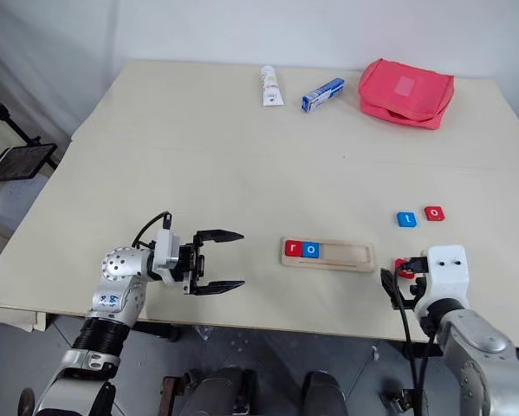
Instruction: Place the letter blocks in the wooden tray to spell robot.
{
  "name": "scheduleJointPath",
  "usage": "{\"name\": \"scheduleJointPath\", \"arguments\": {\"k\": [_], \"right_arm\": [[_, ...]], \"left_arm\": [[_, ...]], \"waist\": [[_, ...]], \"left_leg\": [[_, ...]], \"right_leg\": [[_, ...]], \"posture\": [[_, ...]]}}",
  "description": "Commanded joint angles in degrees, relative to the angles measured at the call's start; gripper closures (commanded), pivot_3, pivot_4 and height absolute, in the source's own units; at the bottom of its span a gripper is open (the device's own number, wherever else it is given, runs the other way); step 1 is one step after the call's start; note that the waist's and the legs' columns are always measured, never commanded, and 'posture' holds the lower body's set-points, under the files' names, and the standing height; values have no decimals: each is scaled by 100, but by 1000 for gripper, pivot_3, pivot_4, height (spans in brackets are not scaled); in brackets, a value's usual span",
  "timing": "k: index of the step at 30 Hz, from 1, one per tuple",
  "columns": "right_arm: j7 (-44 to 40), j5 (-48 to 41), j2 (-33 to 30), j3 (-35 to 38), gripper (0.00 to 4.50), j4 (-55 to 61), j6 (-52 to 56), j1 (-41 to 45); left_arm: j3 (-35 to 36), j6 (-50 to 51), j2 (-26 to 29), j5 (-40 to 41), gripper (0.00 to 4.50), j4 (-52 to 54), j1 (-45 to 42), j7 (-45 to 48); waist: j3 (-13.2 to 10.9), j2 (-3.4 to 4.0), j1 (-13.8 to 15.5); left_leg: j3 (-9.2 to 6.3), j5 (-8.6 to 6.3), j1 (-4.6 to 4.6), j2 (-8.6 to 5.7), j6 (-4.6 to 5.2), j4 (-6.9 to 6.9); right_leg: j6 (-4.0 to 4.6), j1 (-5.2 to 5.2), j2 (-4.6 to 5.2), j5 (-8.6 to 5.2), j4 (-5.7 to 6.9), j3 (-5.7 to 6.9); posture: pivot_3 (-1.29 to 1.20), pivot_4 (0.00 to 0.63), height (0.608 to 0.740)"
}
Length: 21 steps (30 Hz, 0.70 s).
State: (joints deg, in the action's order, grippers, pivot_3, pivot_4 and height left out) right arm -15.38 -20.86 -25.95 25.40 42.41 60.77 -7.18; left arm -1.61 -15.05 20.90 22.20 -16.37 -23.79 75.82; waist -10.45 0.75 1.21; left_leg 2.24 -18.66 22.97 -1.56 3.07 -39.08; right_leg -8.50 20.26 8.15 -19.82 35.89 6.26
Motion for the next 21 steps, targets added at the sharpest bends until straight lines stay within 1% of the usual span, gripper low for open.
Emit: {"name": "scheduleJointPath", "arguments": {"k": [1, 2, 5, 6, 8, 11, 13, 15, 17, 21], "right_arm": [[-826, -217, -752, 191, 8, 243, -395, -235], [-1038, -243, -973, 191, 8, 203, -510, -323], [-2328, -277, -2248, 164, 8, -321, -892, -629], [-2593, -273, -2531, 167, 8, -498, -1019, -679], [-3236, -96, -3177, -4, 8, -1123, -1632, -660], [-4053, 132, -3876, -449, 8, -2006, -2471, -413], [-4430, 346, -4155, -870, 8, -2709, -3087, 27], [-4722, 545, -4263, -1312, 8, -3403, -3570, 593], [-4998, 732, -4249, -1746, 8, -3987, -3923, 1150], [-5394, 999, -4135, -2318, 8, -4698, -4299, 1820]], "left_arm": [[-45, -11, -44, 72, 0, 221, 94, -64], [-53, -14, -53, 74, 0, 228, 101, -65], [-56, -80, -88, 76, 0, 129, 55, -41], [-55, -96, -90, 78, 0, 108, 45, -37], [-54, -133, -73, 102, 0, 95, 70, 20], [-77, -181, -64, 111, 0, 92, 108, 103], [-80, -237, -73, 79, 0, 67, 106, 99], [-58, -265, -97, 72, 0, 82, 101, 28], [-55, -270, -108, 79, 0, 136, 135, -20], [-54, -273, -91, 64, 0, 285, 266, -126]], "waist": [[1, -1, 1], [2, -4, 2], [2, -3, 9], [1, -6, 10], [2, -9, 13], [1, -11, 5], [0, -13, -2], [-1, -14, -6], [-1, -13, -6], [-1, -14, 9]], "left_leg": [[3, 0, 0, -2, 1, 0], [3, 1, -1, 1, 1, 0], [5, 0, 0, 0, 2, -1], [7, 1, -1, -1, 5, -1], [6, 1, -4, 0, 9, -3], [4, 1, -25, 3, 9, 1], [5, 0, -50, 3, 11, 5], [6, 0, -54, 5, 10, 6], [6, 0, -54, 5, 10, 4], [2, 0, -49, 3, 11, 3]], "right_leg": [[0, 0, 1, 0, -2, -2], [0, -1, 0, 0, -2, 0], [0, -3, 1, 0, -4, 0], [0, -6, 2, 0, -6, 1], [0, -21, 2, 0, -24, 4], [0, -51, 2, 0, -43, 11], [0, -77, 3, 0, -51, 13], [0, -84, 3, 0, -60, 14], [0, -83, 5, 0, -58, 18], [0, -80, 12, 0, -55, 31]], "posture": [[0, 150, 740], [0, 150, 740], [0, 150, 740], [0, 150, 740], [0, 150, 740], [0, 150, 740], [0, 150, 740], [0, 150, 740], [0, 150, 740], [0, 150, 740]]}}
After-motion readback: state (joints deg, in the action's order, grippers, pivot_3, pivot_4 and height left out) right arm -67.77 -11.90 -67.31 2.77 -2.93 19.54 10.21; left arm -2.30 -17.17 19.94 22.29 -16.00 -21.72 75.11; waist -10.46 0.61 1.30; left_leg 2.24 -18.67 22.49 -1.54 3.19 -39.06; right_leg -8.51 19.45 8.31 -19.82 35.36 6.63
